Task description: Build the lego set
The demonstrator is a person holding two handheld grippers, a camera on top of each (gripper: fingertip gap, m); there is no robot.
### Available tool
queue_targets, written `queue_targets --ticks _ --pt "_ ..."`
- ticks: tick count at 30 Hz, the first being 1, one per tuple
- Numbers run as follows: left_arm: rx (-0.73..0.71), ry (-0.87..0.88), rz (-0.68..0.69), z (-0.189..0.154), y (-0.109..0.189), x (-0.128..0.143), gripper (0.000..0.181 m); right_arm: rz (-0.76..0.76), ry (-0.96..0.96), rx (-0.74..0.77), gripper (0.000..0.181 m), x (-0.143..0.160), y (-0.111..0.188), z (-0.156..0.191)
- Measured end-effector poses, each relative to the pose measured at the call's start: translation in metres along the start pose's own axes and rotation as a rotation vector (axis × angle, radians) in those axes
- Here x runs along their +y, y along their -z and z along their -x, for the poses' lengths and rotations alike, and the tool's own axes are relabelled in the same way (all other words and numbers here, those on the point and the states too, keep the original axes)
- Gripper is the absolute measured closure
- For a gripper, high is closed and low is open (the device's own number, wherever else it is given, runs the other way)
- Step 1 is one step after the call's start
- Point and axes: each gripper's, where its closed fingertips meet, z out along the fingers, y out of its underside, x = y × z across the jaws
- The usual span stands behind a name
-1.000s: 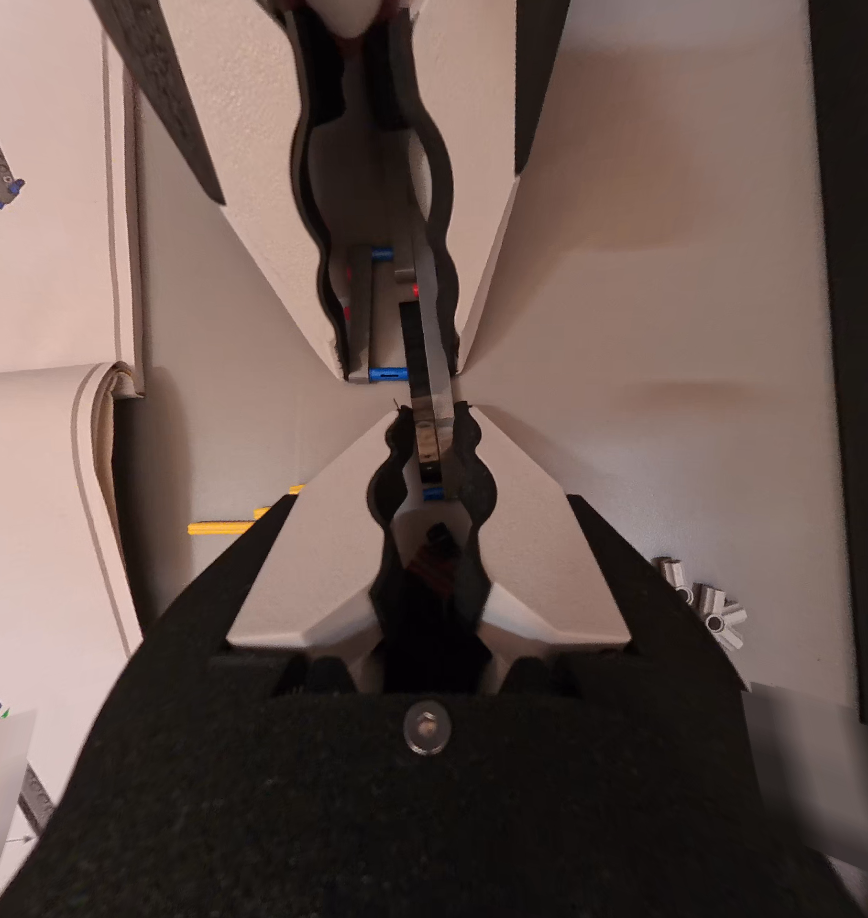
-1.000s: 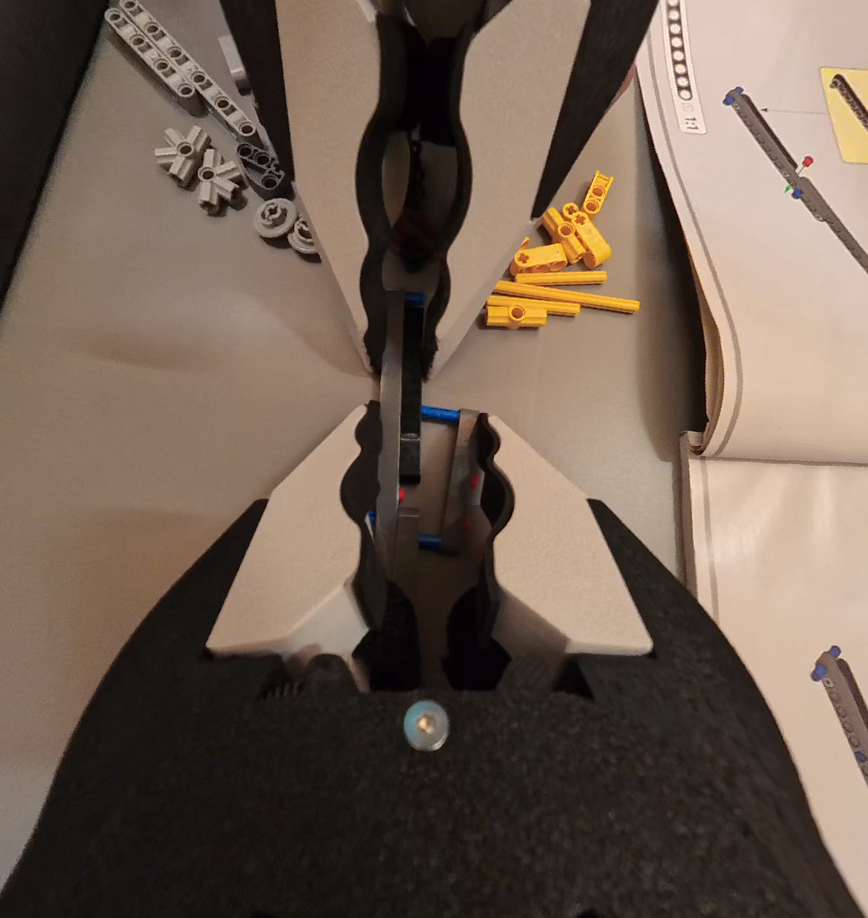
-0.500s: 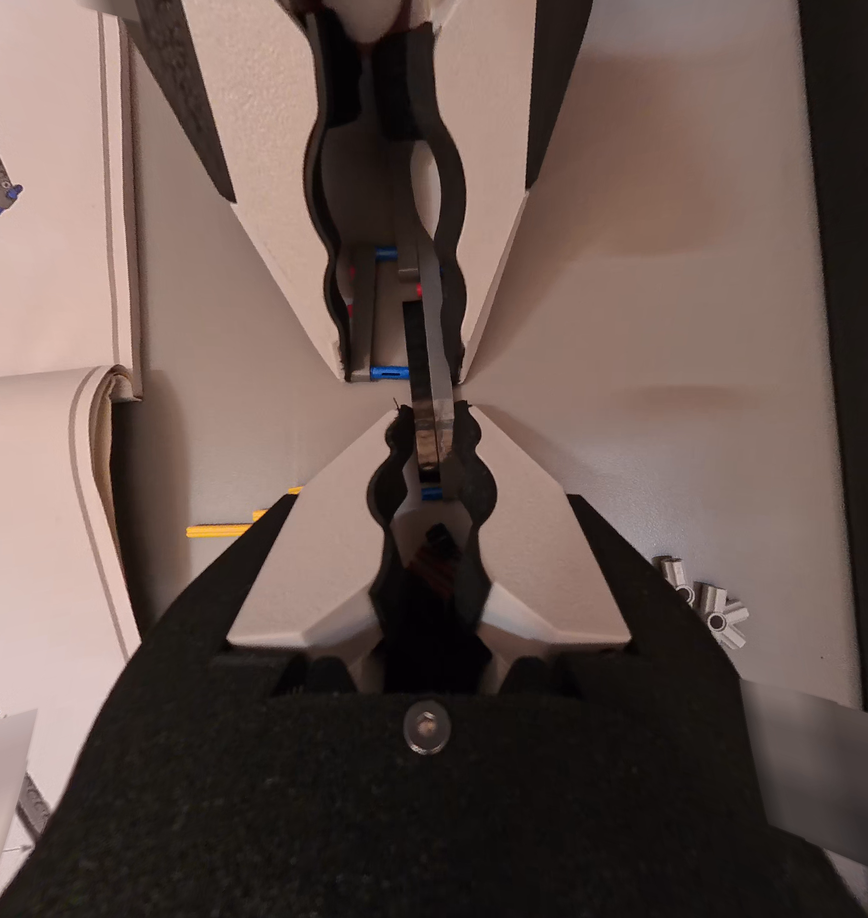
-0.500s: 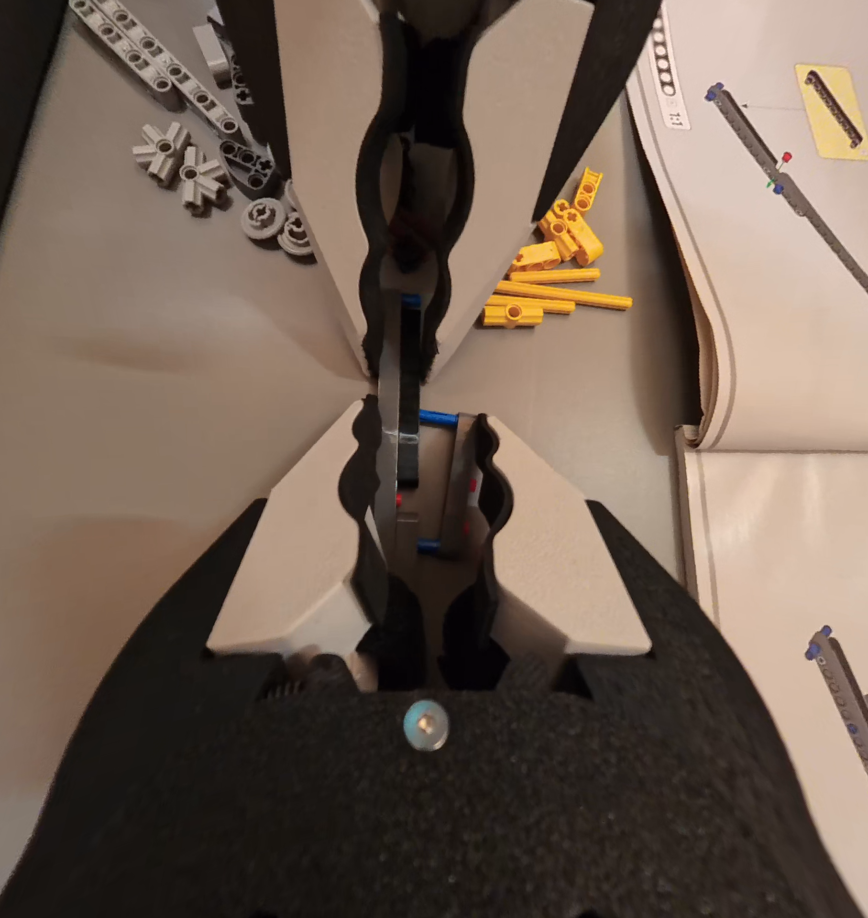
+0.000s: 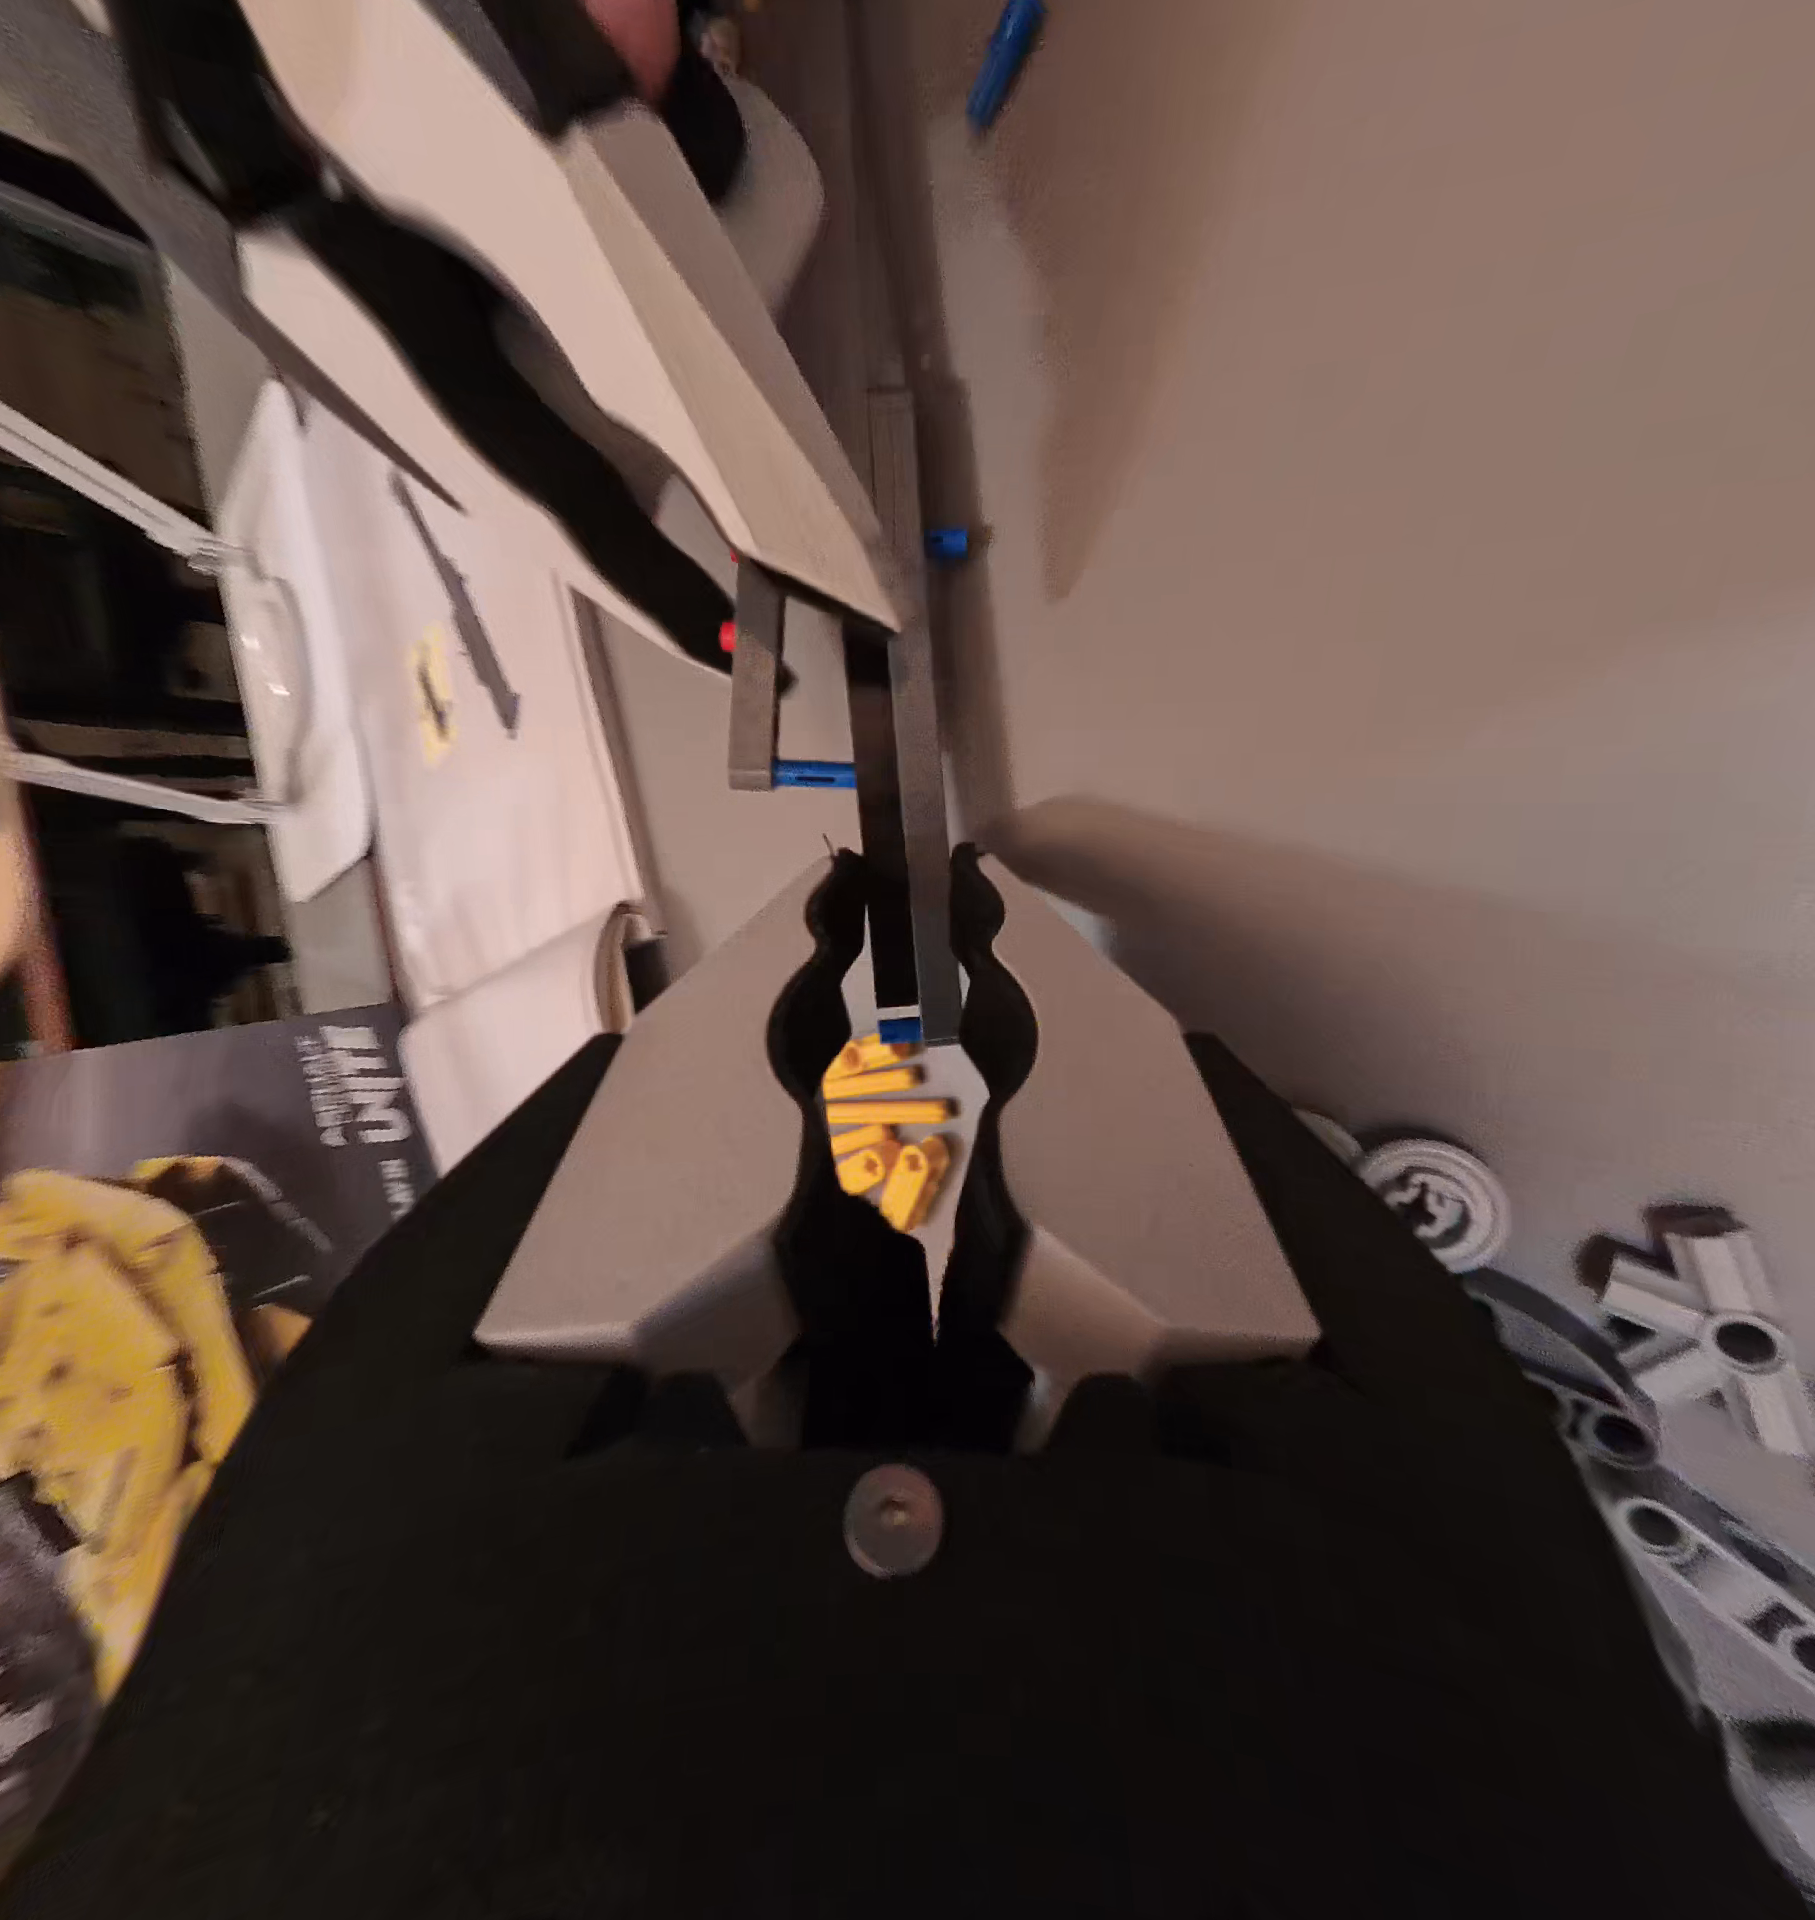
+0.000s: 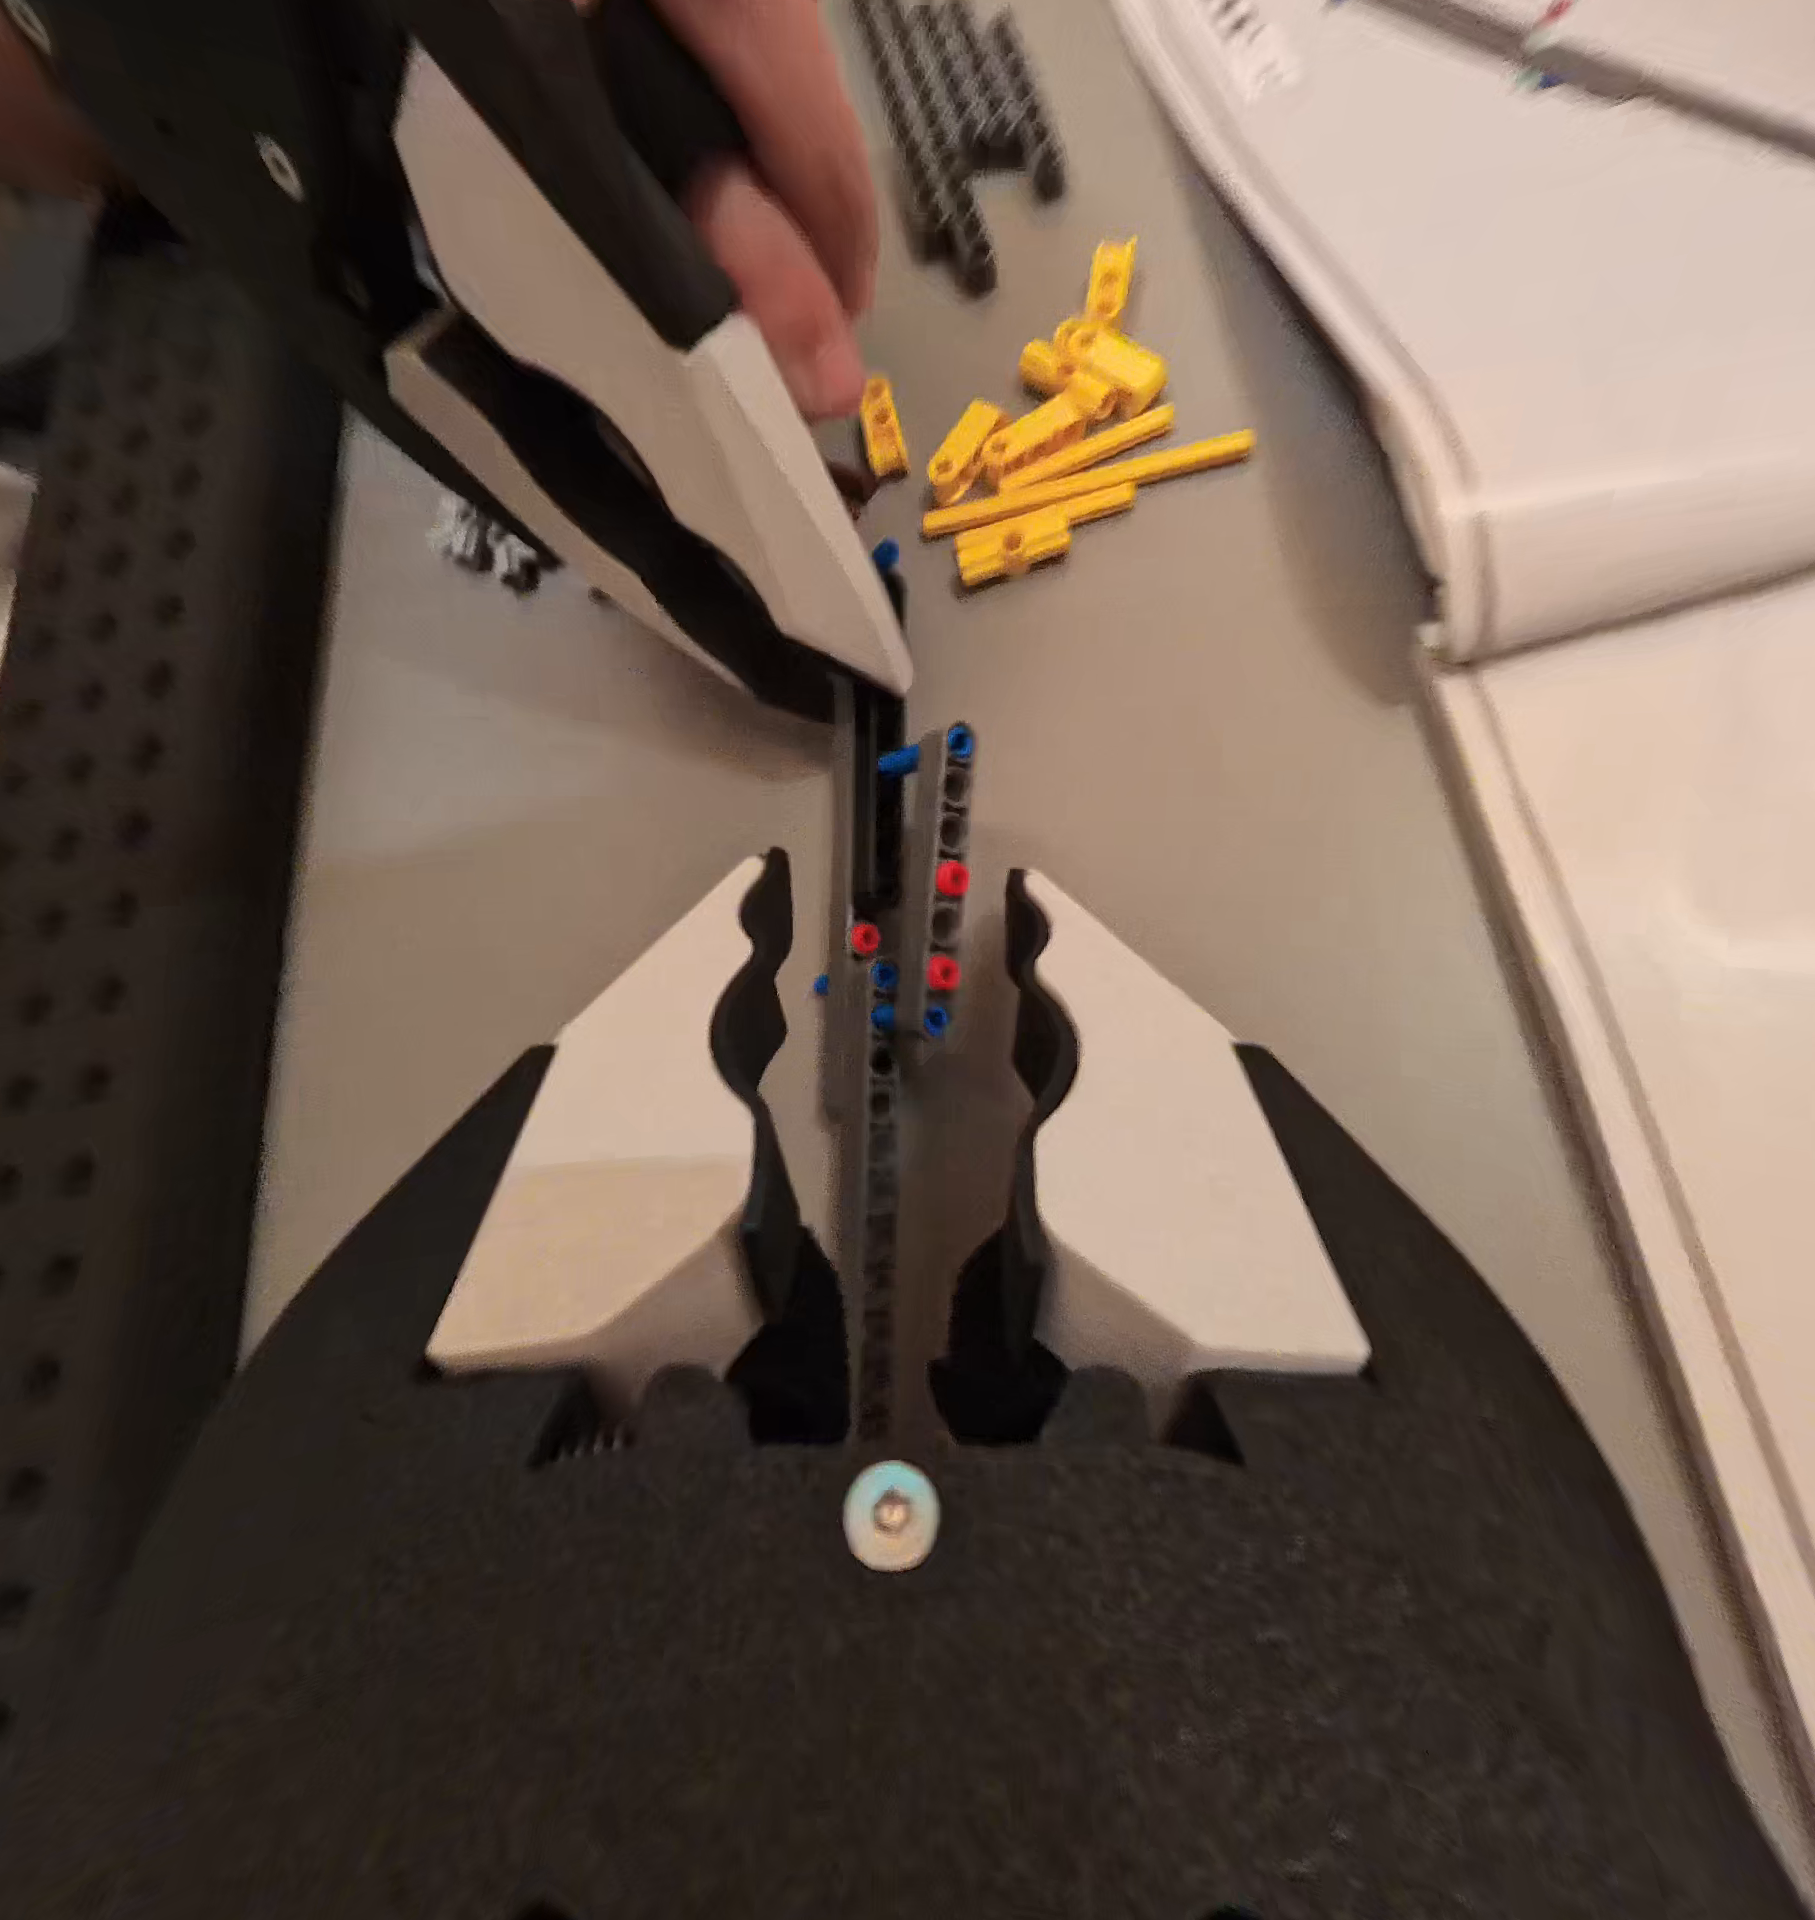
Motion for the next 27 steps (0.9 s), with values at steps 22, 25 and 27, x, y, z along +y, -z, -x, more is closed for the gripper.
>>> queue_targets --ticks 22,25,27 --pt "0.088 1.244 -1.15 0.141 0.133 -0.056 0.173 -0.848 -0.088 -0.003 0.175 -0.16 0.097 0.033" --pt "0.14 1.244 -1.141 0.135 0.131 -0.056 0.176 -0.87 -0.089 0.026 0.172 -0.157 0.098 0.029" --pt "0.178 1.243 -1.154 0.131 0.131 -0.057 0.175 -0.879 -0.078 0.013 0.168 -0.157 0.1 0.032"
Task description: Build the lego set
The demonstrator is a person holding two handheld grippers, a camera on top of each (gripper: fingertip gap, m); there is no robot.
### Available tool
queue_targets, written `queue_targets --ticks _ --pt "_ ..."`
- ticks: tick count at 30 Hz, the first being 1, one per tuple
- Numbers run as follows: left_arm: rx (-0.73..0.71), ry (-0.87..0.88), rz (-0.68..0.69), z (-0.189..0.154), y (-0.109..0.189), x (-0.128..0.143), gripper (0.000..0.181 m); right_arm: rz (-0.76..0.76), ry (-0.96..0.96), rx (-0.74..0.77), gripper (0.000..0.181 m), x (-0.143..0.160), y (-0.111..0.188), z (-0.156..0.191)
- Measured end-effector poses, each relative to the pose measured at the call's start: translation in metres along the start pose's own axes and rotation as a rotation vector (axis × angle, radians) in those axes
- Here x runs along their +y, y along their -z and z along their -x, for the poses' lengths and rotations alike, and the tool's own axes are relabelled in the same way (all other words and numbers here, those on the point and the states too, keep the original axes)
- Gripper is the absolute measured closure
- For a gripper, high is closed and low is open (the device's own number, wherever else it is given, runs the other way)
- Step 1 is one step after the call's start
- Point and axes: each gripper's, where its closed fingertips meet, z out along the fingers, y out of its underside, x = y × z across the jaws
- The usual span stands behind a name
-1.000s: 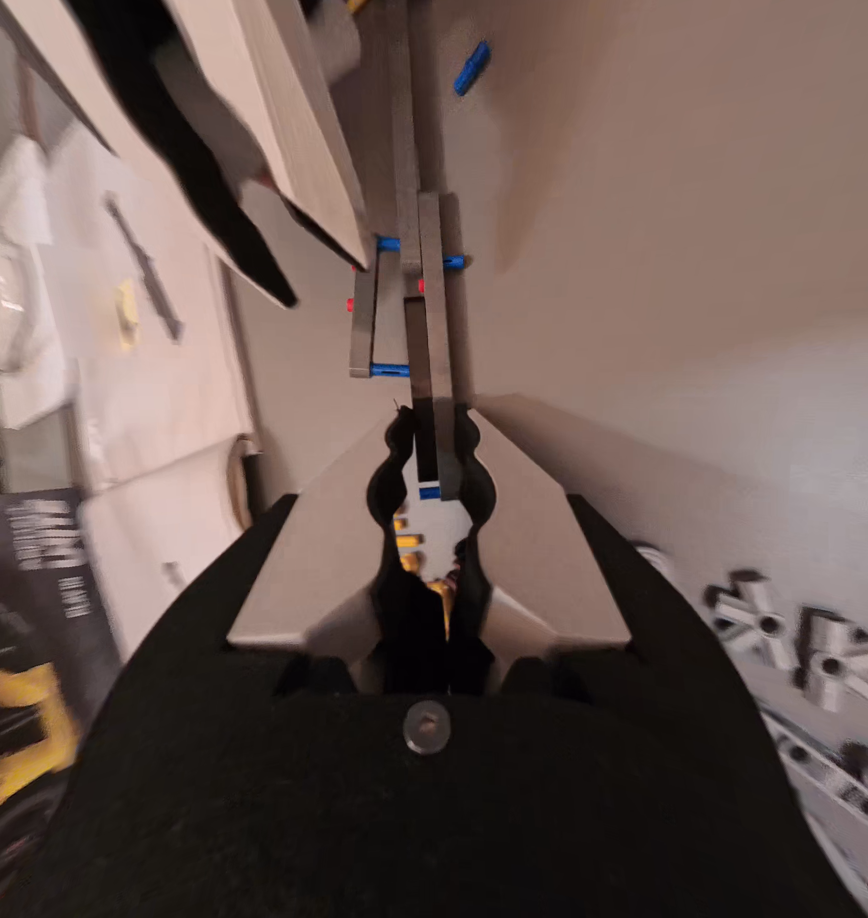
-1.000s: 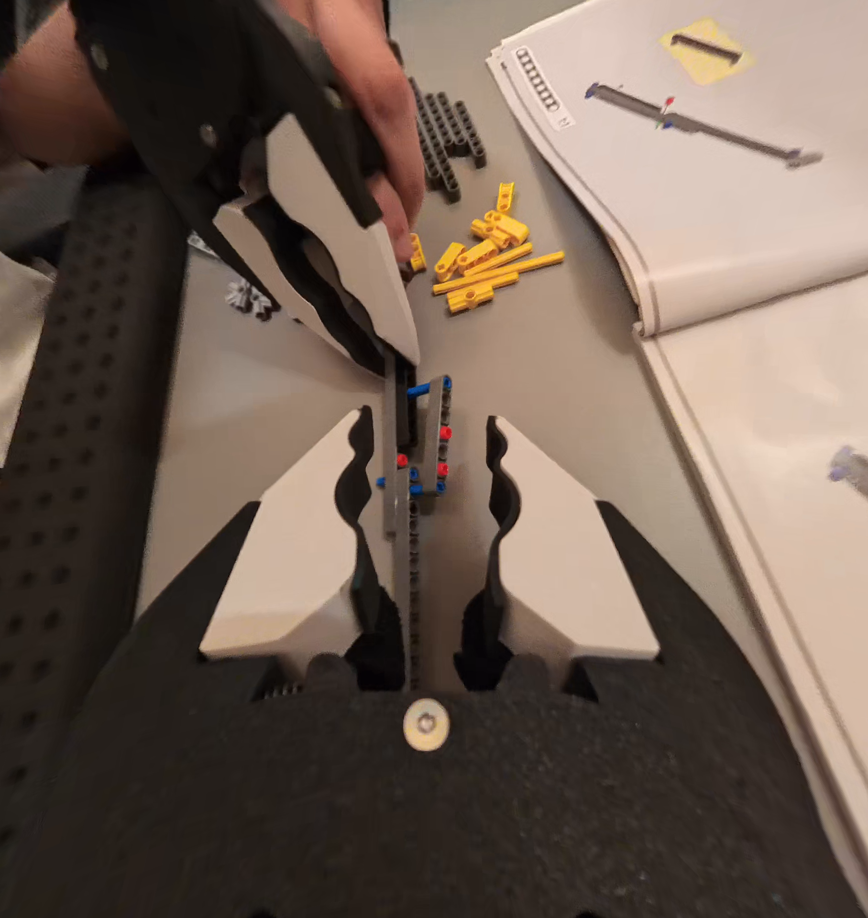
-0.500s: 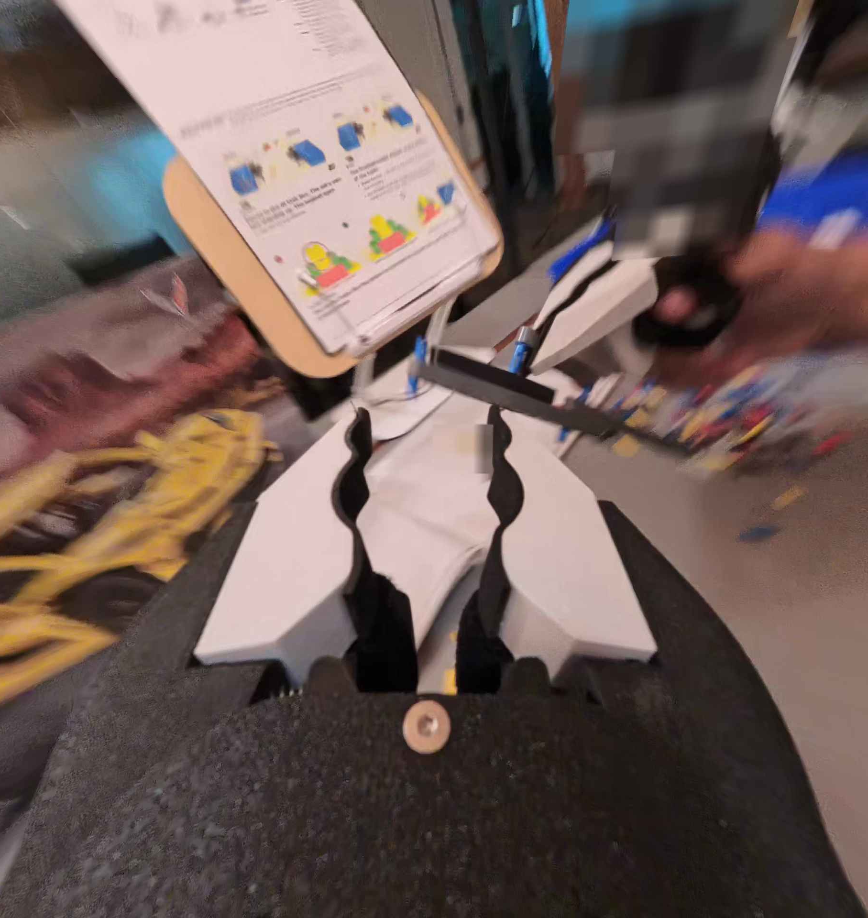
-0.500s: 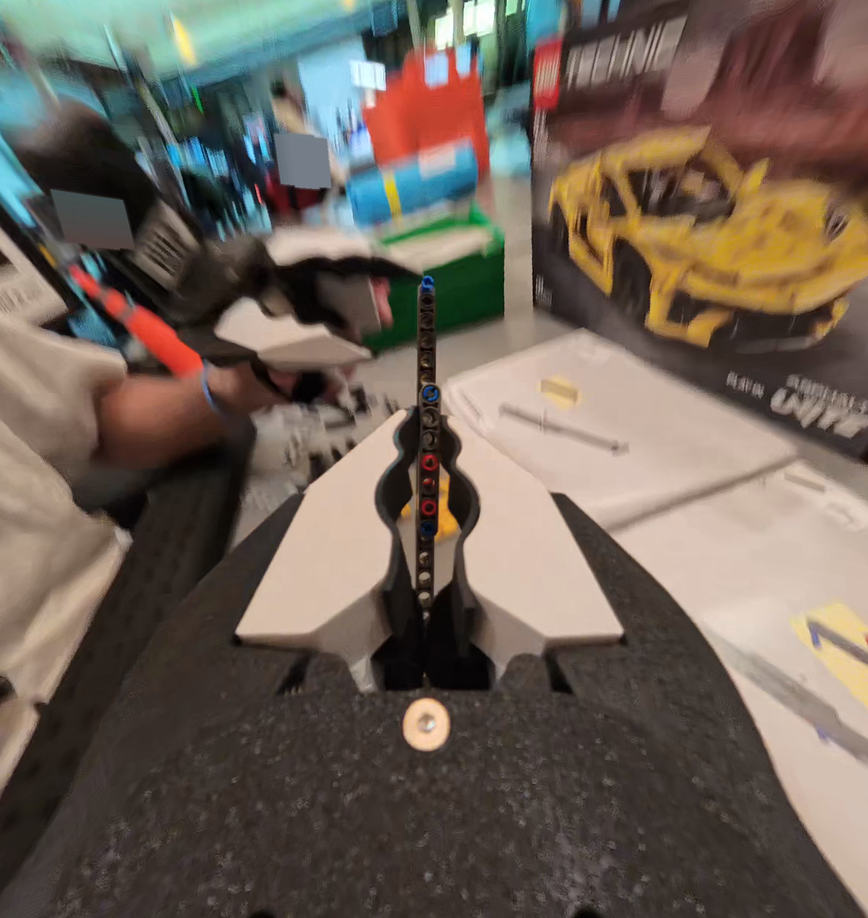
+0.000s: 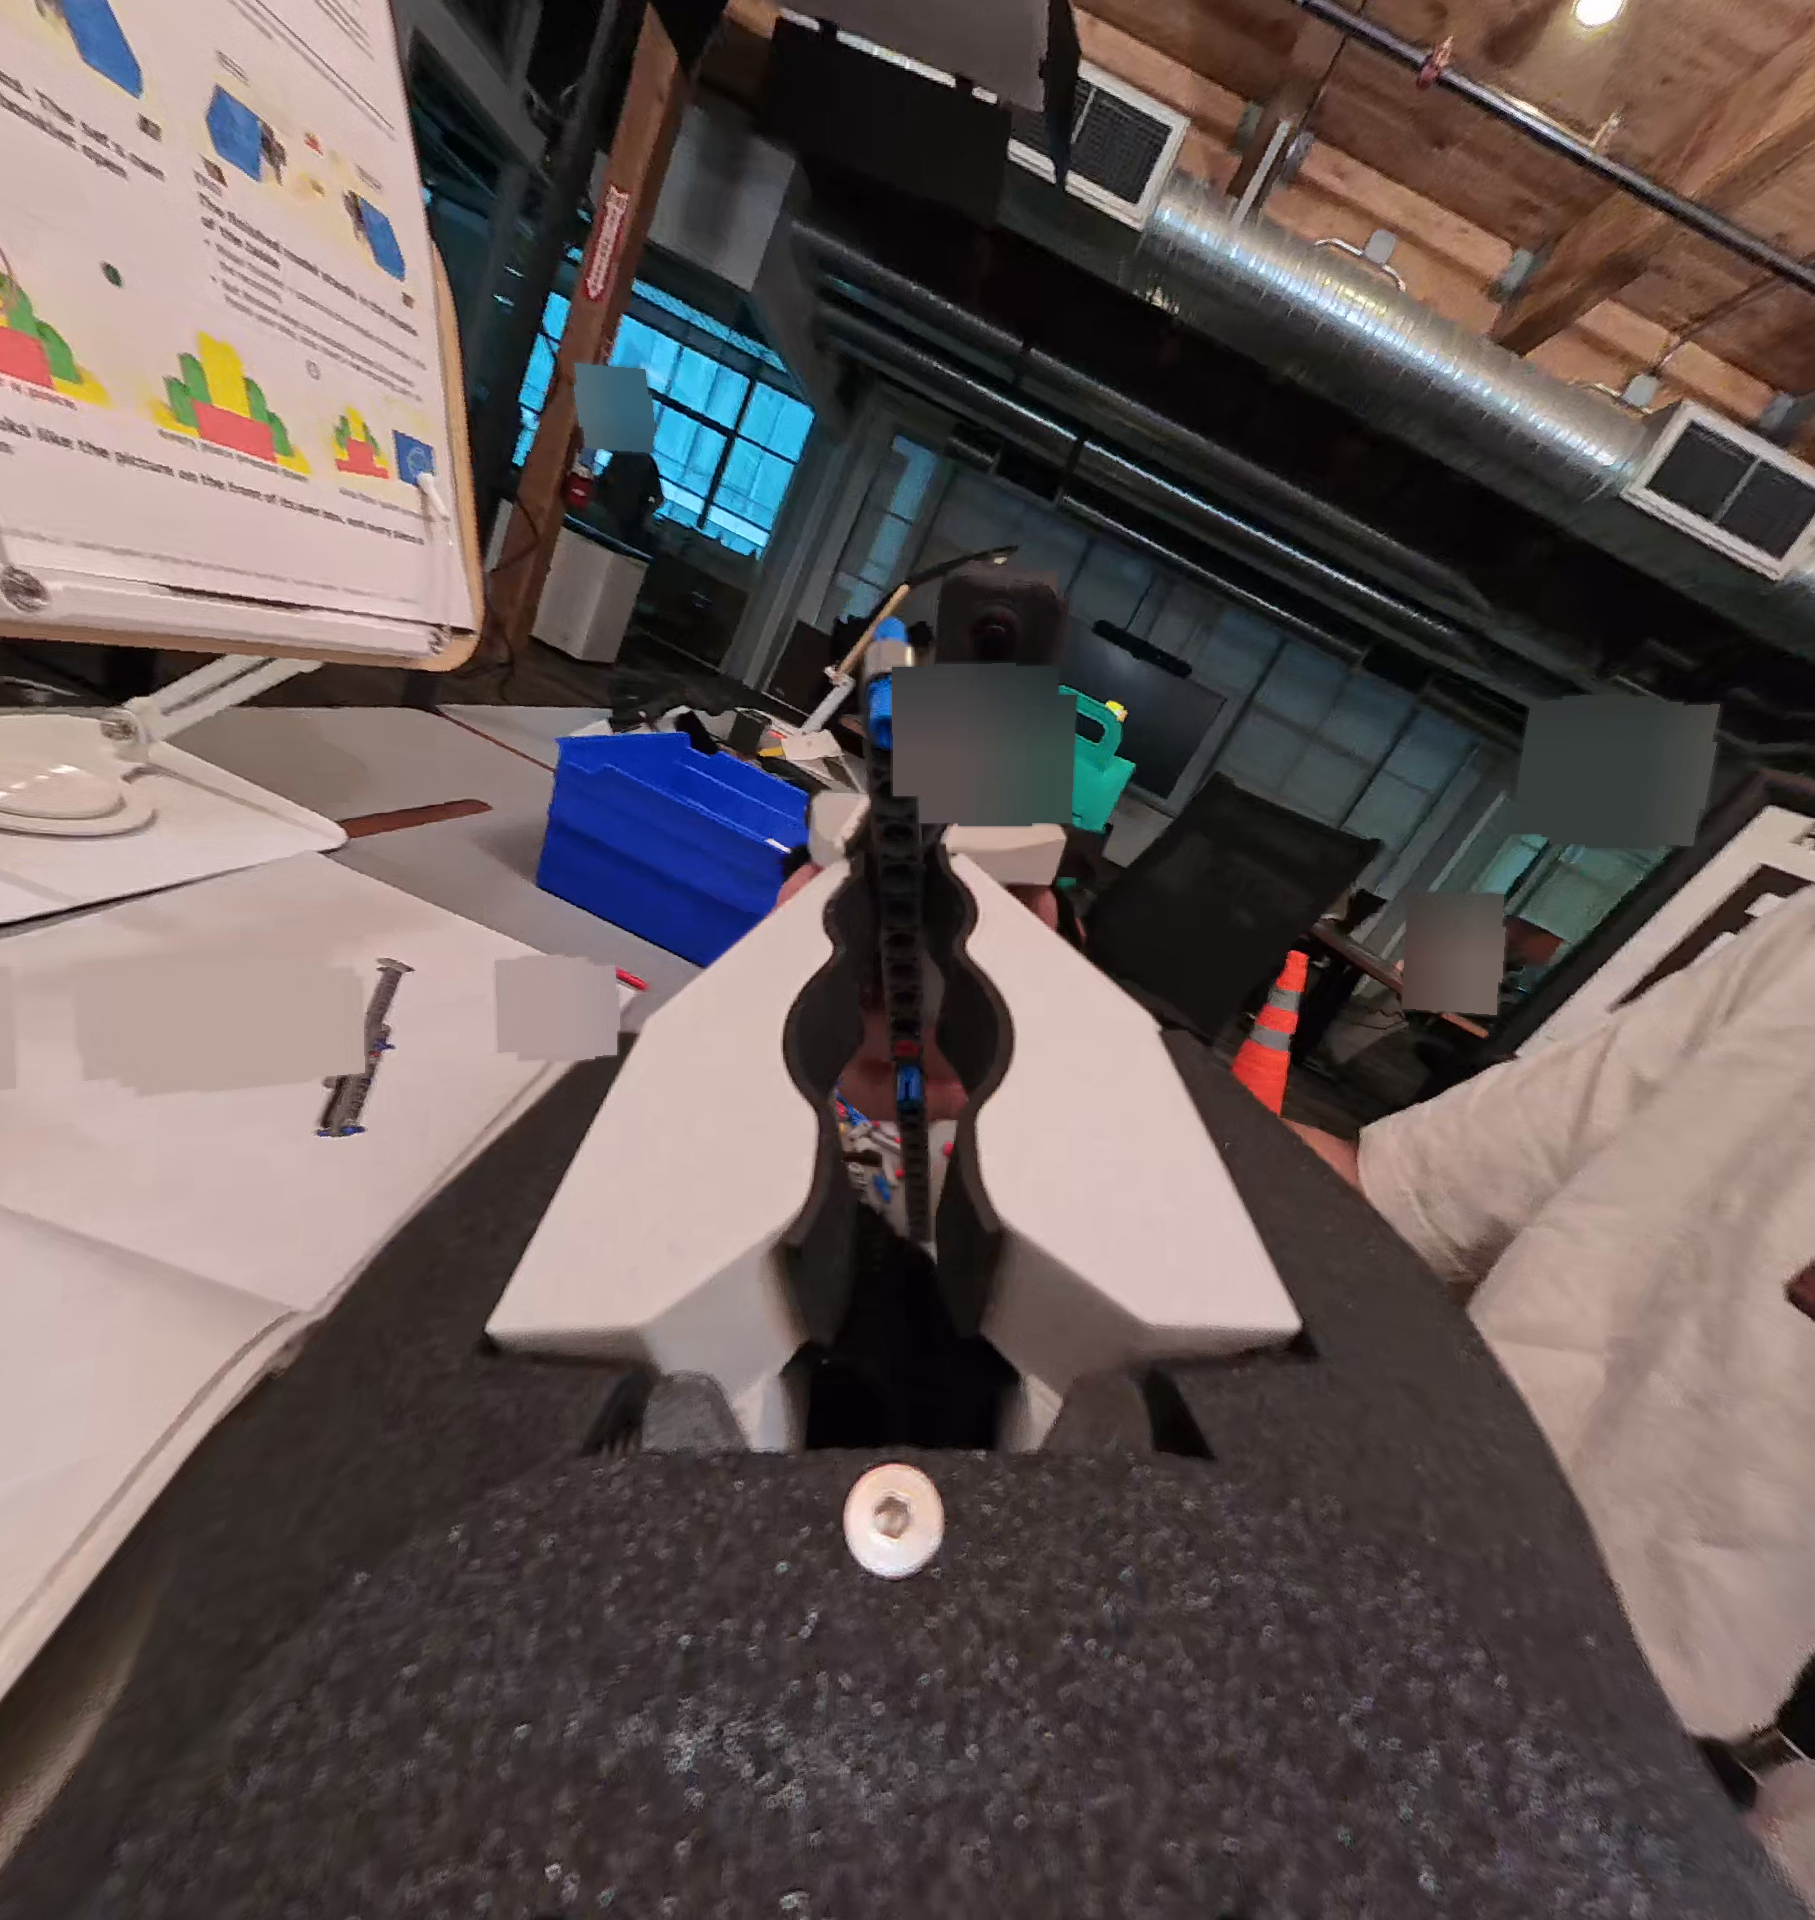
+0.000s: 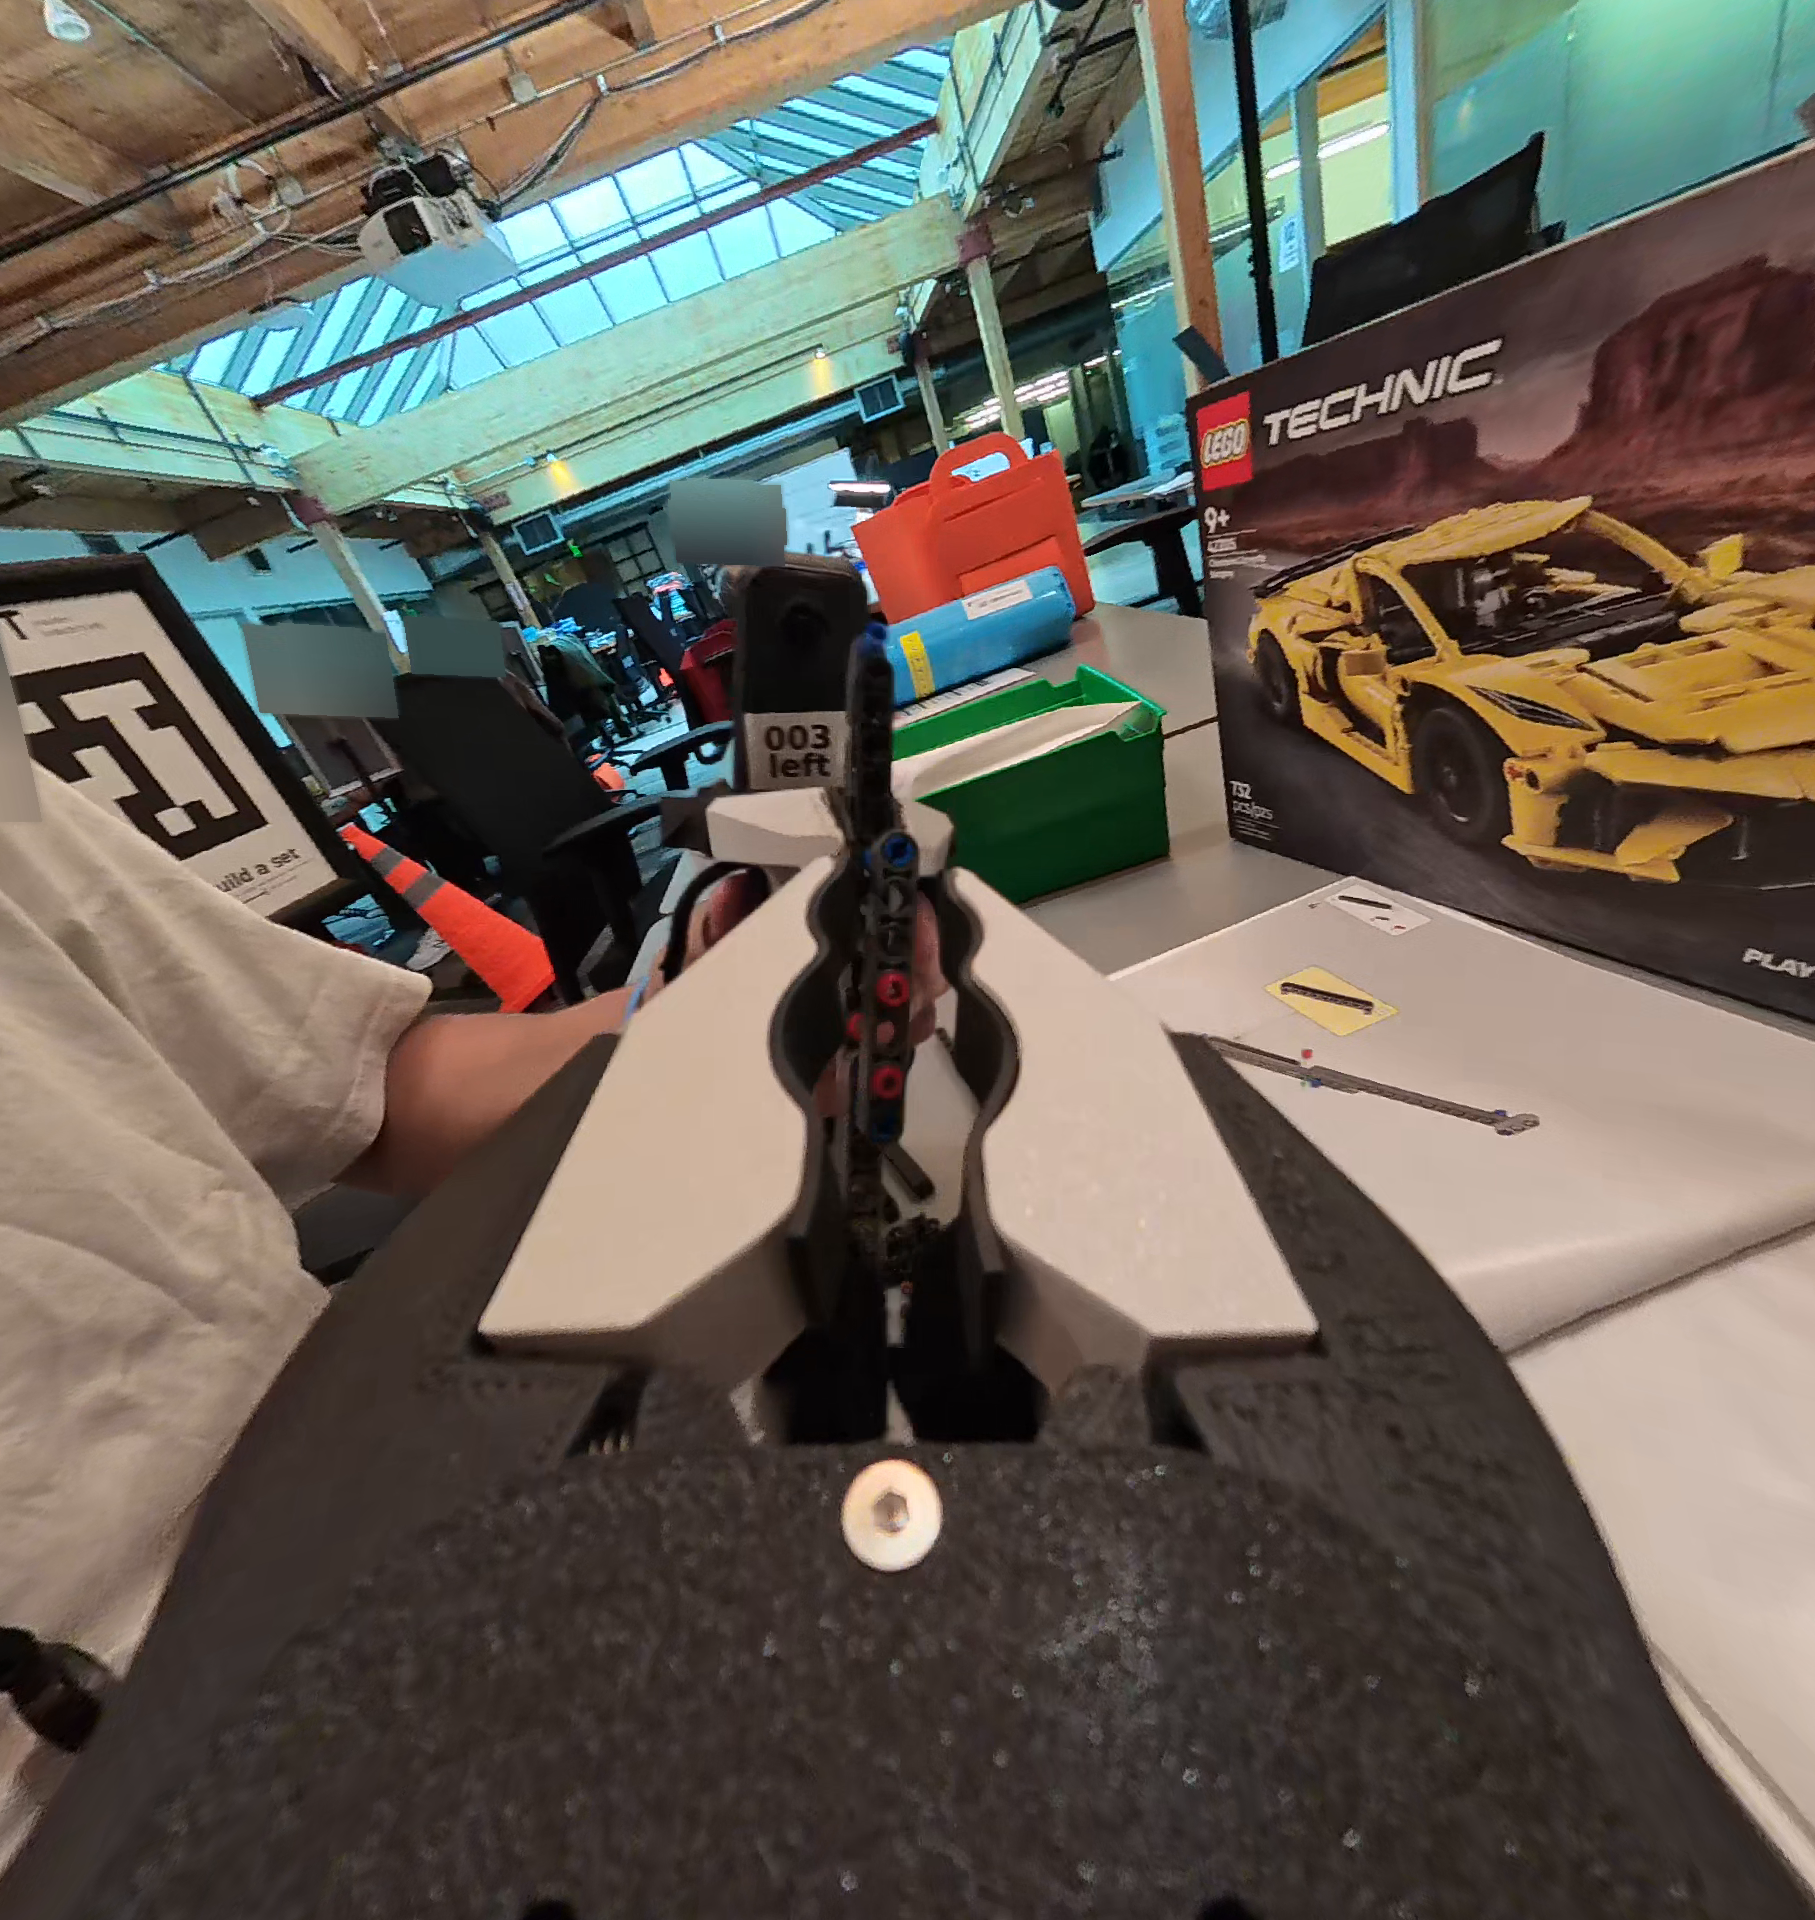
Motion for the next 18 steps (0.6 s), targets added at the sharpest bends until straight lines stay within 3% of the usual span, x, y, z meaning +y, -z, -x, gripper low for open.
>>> queue_targets --ticks 18 --pt "0.09 0.023 0.026 -0.005 0.005 0.011 0.175 0.097 -0.023 -0.058 0.174 0.014 0.007 0.01"
